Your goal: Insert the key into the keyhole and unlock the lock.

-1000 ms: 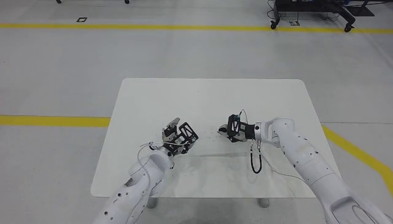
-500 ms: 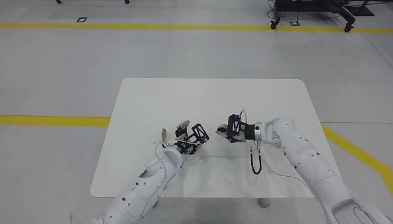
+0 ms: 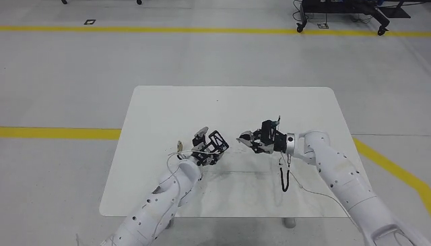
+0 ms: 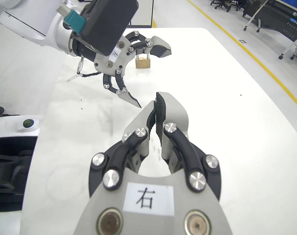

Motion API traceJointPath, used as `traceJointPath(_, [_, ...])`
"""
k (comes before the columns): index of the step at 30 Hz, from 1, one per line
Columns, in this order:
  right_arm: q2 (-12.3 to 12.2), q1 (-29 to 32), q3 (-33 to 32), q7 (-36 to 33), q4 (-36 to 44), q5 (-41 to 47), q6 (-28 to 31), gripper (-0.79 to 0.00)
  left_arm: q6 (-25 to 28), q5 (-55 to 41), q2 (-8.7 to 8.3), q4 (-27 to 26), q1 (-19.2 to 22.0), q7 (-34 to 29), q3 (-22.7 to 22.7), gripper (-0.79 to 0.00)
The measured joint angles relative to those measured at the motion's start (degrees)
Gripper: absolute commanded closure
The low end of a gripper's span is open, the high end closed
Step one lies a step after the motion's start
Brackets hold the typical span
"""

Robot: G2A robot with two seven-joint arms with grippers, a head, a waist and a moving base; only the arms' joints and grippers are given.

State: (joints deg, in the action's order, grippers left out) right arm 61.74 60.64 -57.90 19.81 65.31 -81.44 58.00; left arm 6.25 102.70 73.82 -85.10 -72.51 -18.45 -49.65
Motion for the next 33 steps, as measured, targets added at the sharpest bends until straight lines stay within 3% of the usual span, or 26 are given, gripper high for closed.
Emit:
traceJointPath(6, [0.03,-0.02,-0.02,-0.15,-0.03,-0.03,0.00,0.000,-0.39,0.27,-0.01,-0.15,-0.04,0.29,-0.22,-0.785])
traceJointPath(10, [0.20,0.66,-0.07,-0.27,0.62,2.14,-0.82,0.000,-2.35,-6.46,-0.49,-3.39,-2.51,8.07,-5.25,-0.785])
traceJointPath(15, [0.62,0.61,0.59,1.84,0.25,10.51,0.03,0.000,6.80,-19.60,-2.09,-6.08,-5.67,19.23,-14.94,-0.785])
traceJointPath(19, [0.81,-0.53,4.64,3.91,-2.01,24.10,0.00,0.000,18.26,-30.10,-2.87,-5.66,-6.94,24.79,-19.69,-0.785])
traceJointPath(22, [0.68,-1.67,7.41,2.74,-2.78,33.26,0.00,0.000,20.58,-32.66,-2.88,-5.47,-6.90,24.70,-19.78,-0.785])
traceJointPath(25, [0.67,-1.66,7.32,2.70,-2.74,33.12,0.00,0.000,18.42,-30.30,-2.87,-5.50,-6.89,24.66,-19.72,-0.785])
traceJointPath(29, [0.67,-1.65,7.29,2.72,-2.73,32.73,0.00,0.000,19.32,-32.29,-2.75,-4.42,-7.02,26.18,-19.69,-0.785])
traceJointPath(33, [0.83,-0.85,7.66,0.87,-2.02,36.02,0.00,0.000,30.46,-46.70,-2.41,4.49,-3.94,26.86,-19.66,-0.785])
